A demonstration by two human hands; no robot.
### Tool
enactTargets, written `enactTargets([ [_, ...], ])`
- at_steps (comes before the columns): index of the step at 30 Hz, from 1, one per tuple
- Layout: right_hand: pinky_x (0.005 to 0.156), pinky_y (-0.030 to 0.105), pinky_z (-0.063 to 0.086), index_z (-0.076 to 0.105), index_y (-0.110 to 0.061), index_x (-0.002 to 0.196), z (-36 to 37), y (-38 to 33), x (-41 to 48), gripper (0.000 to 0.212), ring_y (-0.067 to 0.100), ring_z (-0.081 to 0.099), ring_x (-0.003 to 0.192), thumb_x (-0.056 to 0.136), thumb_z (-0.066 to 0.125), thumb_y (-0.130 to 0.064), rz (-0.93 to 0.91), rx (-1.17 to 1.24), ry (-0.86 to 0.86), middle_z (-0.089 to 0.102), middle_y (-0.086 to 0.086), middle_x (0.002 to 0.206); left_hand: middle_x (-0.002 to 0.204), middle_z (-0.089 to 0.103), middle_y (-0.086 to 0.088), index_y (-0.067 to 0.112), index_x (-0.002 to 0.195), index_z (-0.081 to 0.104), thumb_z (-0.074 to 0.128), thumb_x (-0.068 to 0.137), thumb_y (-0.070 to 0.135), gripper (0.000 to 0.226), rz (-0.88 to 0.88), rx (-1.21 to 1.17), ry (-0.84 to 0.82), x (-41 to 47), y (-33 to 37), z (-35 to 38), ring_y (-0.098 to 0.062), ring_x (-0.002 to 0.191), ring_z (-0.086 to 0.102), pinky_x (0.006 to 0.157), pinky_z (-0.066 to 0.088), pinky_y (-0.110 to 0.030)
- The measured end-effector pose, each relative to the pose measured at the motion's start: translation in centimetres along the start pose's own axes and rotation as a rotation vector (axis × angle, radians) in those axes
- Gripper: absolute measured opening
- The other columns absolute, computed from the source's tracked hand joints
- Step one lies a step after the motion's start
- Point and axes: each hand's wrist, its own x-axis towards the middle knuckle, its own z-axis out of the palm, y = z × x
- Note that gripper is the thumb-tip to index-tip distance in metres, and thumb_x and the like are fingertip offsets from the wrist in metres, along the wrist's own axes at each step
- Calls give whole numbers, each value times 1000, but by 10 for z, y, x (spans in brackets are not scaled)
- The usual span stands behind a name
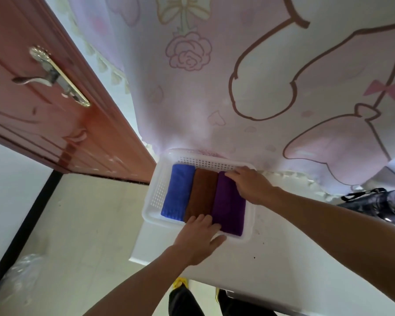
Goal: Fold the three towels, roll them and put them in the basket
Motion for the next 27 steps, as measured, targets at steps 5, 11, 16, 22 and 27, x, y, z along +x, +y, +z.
enactTargets([
  [5, 93, 29, 46, 55, -22, 127, 12, -25, -50, 33, 17, 53, 109, 100, 39, -32, -11, 17, 140, 57, 0, 124, 107, 63, -16, 10, 103, 68, 67, 80, 20, 25, -128, 196, 340, -18, -78, -30, -35, 95, 62, 75, 51, -41],
  [11, 91, 30, 45, 61, -28, 122, 60, -97, -82, 38, 16, 52, 109, 99, 36, -45, 109, 169, 86, 57, -5, 123, 143, 44, -25, 3, 125, 60, 75, 73, 14, 55, -278, 289, 116, -32, -142, -31, -39, 117, 57, 76, 55, -40],
  [16, 79, 34, 52, 73, -21, 95, 79, -125, -97, 20, 22, 64, 96, 95, 56, -31, 257, 164, 299, 66, 0, 113, 149, 34, -25, 11, 109, 65, 71, 75, 12, 34, -248, 217, 108, -40, -144, -20, -29, 88, 66, 68, 51, -33],
  [22, 92, 29, 45, 68, -22, 111, 51, -136, -91, 31, 19, 57, 107, 99, 43, -36, 355, 271, 155, 61, -3, 118, 151, 30, -20, 16, 114, 57, 56, 90, 24, 26, -131, 299, 108, -36, -160, -25, -30, 124, 48, 86, 47, -30],
  [27, 85, 26, 50, 71, -21, 108, -69, -165, -76, 20, 10, 64, 92, 93, 61, -29, 335, 508, 652, 69, -5, 106, 144, 34, -14, 18, 125, 46, 53, 89, 31, 39, -85, 290, 170, -26, -170, -33, -23, 111, 51, 86, 47, -30],
])
